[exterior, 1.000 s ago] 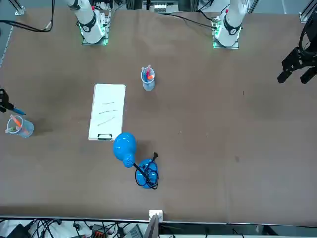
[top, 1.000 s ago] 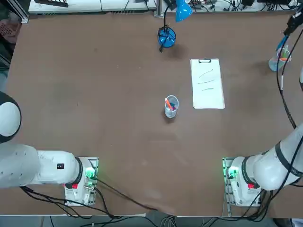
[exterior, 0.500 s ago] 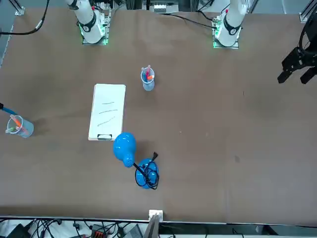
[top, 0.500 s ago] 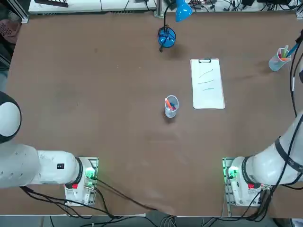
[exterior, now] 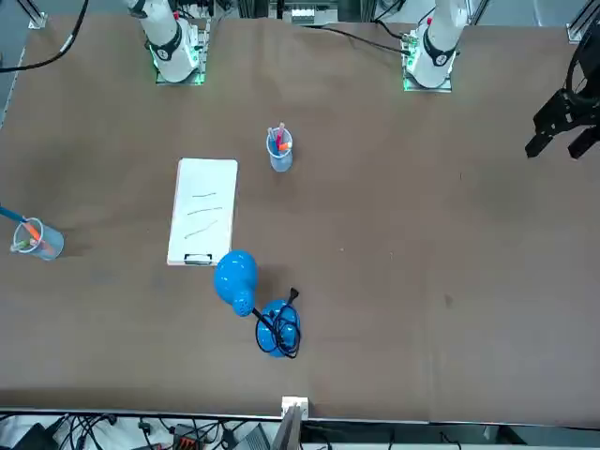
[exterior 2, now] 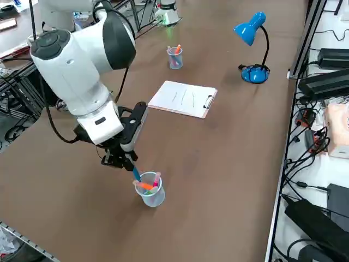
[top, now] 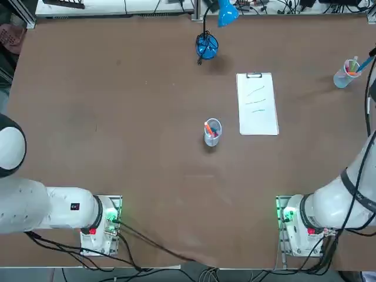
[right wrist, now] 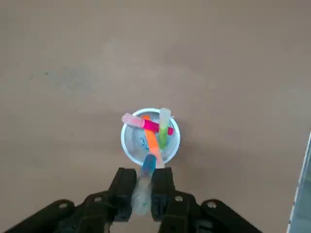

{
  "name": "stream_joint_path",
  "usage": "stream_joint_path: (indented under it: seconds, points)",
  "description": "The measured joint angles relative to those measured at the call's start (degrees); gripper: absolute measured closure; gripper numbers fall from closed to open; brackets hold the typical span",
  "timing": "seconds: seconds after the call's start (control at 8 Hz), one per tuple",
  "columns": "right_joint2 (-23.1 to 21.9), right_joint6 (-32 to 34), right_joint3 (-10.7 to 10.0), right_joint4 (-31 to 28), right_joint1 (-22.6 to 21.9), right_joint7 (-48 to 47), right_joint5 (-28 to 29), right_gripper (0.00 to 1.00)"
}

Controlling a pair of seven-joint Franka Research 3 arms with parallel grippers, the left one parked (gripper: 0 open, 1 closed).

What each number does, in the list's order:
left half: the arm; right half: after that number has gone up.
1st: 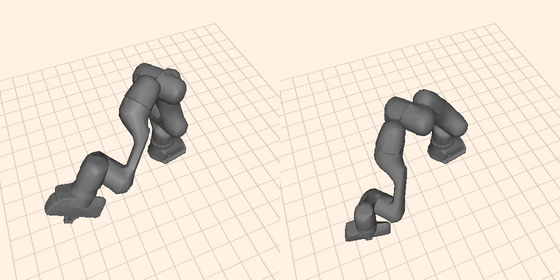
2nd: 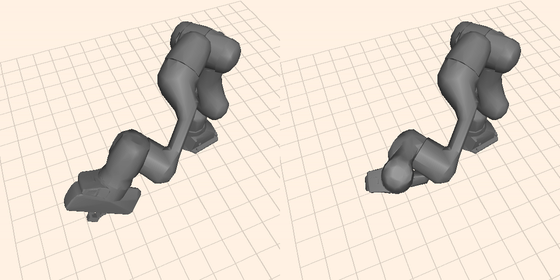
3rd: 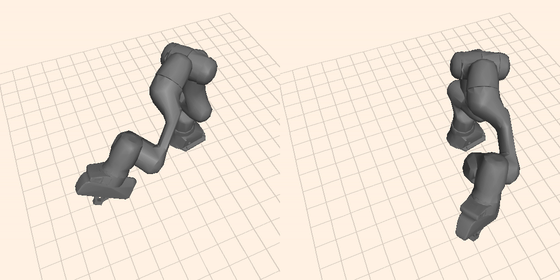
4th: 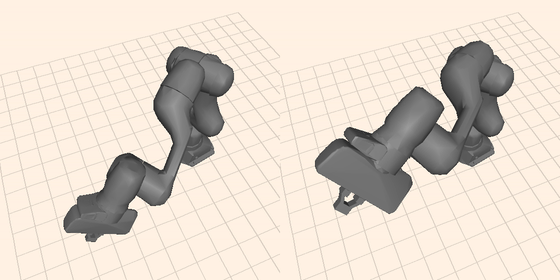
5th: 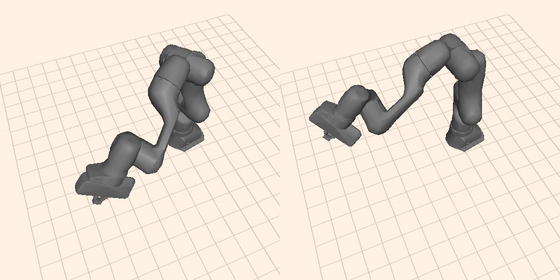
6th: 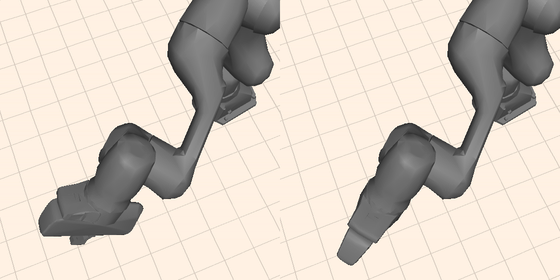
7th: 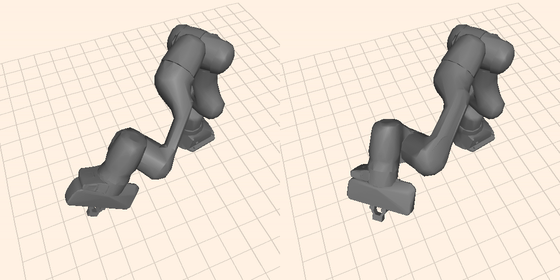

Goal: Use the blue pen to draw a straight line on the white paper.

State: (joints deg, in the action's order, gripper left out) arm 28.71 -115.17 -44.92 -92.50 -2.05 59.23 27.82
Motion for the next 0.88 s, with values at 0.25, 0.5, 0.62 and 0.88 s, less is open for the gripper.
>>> stream_joint_path:
  seconds: [0.25, 0.5, 0.62, 0.88]
  points:
    - [1.2, -0.3, 0.1, 0.1, 0.2, 0.2, 3.0, 0.79]
    - [2.3, -0.3, 0.1, 0.1, 1.0, 0.5, 4.6, 0.79]
    - [2.5, -0.3, 0.1, 0.1, 1.3, 0.7, 4.9, 0.79]
    - [2.5, -0.3, 0.2, 0.1, 1.3, 0.8, 6.0, 0.79]
